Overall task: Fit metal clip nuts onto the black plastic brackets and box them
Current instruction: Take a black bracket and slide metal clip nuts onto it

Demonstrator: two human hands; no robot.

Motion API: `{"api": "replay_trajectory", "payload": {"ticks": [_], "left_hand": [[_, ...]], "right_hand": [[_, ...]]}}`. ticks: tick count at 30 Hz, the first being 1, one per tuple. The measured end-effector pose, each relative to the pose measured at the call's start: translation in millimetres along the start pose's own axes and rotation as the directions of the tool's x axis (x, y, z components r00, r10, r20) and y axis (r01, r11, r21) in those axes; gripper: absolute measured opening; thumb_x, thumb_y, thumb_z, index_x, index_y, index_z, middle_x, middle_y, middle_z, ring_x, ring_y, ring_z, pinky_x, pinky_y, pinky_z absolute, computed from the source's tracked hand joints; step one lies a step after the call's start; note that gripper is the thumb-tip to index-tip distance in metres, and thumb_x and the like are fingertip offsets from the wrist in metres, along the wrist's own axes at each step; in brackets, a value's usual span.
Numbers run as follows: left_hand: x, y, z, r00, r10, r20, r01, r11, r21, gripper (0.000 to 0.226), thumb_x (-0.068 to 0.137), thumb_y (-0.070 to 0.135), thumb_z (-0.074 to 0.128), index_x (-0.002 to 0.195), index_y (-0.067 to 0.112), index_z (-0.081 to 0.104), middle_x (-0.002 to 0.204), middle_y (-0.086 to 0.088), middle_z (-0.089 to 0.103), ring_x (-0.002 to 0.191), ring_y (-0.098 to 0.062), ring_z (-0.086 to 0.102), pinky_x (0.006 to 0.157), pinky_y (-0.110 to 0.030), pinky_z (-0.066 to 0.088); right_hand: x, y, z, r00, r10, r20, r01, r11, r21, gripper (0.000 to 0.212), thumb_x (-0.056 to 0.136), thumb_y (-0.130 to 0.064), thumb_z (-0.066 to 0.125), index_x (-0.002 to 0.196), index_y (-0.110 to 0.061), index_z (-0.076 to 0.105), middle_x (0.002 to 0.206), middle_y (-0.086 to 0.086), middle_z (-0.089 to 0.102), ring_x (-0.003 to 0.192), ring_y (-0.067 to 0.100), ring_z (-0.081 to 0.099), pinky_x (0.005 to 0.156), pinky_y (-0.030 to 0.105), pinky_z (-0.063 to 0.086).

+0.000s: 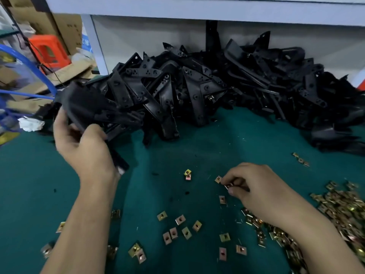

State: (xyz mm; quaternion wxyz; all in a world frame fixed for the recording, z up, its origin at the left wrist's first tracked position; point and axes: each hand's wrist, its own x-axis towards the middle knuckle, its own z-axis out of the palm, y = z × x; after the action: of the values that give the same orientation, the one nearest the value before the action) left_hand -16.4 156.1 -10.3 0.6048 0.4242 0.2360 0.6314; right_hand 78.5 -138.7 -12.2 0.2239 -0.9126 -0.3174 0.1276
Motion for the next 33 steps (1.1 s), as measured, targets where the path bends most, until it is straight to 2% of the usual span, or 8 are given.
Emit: {"api": "replay_trajectory", "payload": {"ticks": [4,7,10,13,20,24,28,33], "left_hand": [[-25,18,13,0.905,-0.227,0.359,0.262,0.964,-0.052,0.035,0.070,-0.004,0.044,0.091,0.016,0.063,0.082,-0.001,0.051,0.068,-0.017,0.044,0.057,-0.030,0.039],[-47,20,20,0.705,-0.428,0.565,0.564,0.822,-0.081,0.029,0.078,-0.002,0.042,0.086,0.017,0.063,0.087,-0.002,0.060,0.070,-0.016,0.053,0.065,-0.030,0.047],[-68,14,26,0.498,-0.567,0.657,0.772,0.634,-0.038,0.033,0.078,-0.006,0.041,0.102,0.004,0.062,0.105,-0.009,0.073,0.079,-0.021,0.067,0.076,-0.038,0.056],[-82,9,29,0.336,-0.605,0.722,0.856,0.516,0.034,0.055,0.070,-0.009,0.045,0.122,0.005,0.057,0.122,-0.013,0.072,0.095,-0.025,0.071,0.074,-0.036,0.059],[-98,-4,30,0.104,-0.627,0.772,0.928,0.340,0.151,0.043,0.074,-0.002,0.057,0.103,0.022,0.079,0.122,-0.013,0.071,0.106,-0.029,0.070,0.079,-0.043,0.058],[-99,-4,32,0.060,-0.652,0.756,0.920,0.330,0.212,0.028,0.079,0.010,0.066,0.101,0.021,0.079,0.122,-0.014,0.071,0.105,-0.028,0.071,0.081,-0.044,0.060],[-102,-5,32,0.084,-0.678,0.731,0.885,0.387,0.257,0.021,0.081,0.027,0.076,0.102,0.023,0.079,0.119,-0.012,0.073,0.100,-0.024,0.073,0.074,-0.038,0.061],[-103,-4,32,0.113,-0.692,0.713,0.852,0.437,0.289,0.032,0.075,0.032,0.081,0.105,0.024,0.077,0.116,-0.011,0.075,0.100,-0.020,0.074,0.072,-0.032,0.061]], "right_hand": [[1,1,-1,1.000,-0.012,-0.020,0.012,1.000,0.020,0.022,0.091,-0.018,0.072,0.090,-0.040,0.070,0.087,-0.017,0.061,0.085,-0.008,0.055,0.068,0.010,0.045],[1,1,-1,1.000,-0.017,-0.010,0.018,0.997,0.075,0.027,0.089,-0.012,0.073,0.086,-0.038,0.069,0.082,-0.018,0.064,0.087,-0.016,0.053,0.070,0.004,0.042],[0,2,0,1.000,-0.012,-0.021,0.014,0.995,0.096,0.029,0.088,-0.008,0.074,0.087,-0.036,0.071,0.082,-0.018,0.066,0.086,-0.013,0.056,0.070,0.006,0.046],[0,4,2,0.999,-0.010,-0.042,0.014,0.996,0.084,0.030,0.087,-0.008,0.072,0.085,-0.037,0.070,0.081,-0.017,0.065,0.084,-0.011,0.057,0.065,0.009,0.046],[6,2,2,0.987,-0.016,-0.161,0.050,0.977,0.207,0.031,0.087,-0.005,0.070,0.079,-0.034,0.070,0.076,-0.017,0.069,0.080,-0.004,0.062,0.067,0.011,0.047],[5,-1,-1,0.974,-0.037,-0.222,0.096,0.961,0.258,0.021,0.092,-0.012,0.067,0.091,-0.033,0.070,0.082,-0.018,0.070,0.083,-0.002,0.063,0.068,0.011,0.046],[8,-3,-2,0.976,-0.015,-0.219,0.102,0.914,0.393,0.019,0.095,-0.011,0.064,0.096,-0.028,0.073,0.083,-0.012,0.071,0.082,0.004,0.065,0.072,0.016,0.049],[9,-5,-1,0.981,0.088,-0.176,0.066,0.695,0.716,0.028,0.095,-0.002,0.063,0.092,-0.025,0.078,0.089,-0.006,0.075,0.085,0.008,0.067,0.082,0.026,0.056]]}}
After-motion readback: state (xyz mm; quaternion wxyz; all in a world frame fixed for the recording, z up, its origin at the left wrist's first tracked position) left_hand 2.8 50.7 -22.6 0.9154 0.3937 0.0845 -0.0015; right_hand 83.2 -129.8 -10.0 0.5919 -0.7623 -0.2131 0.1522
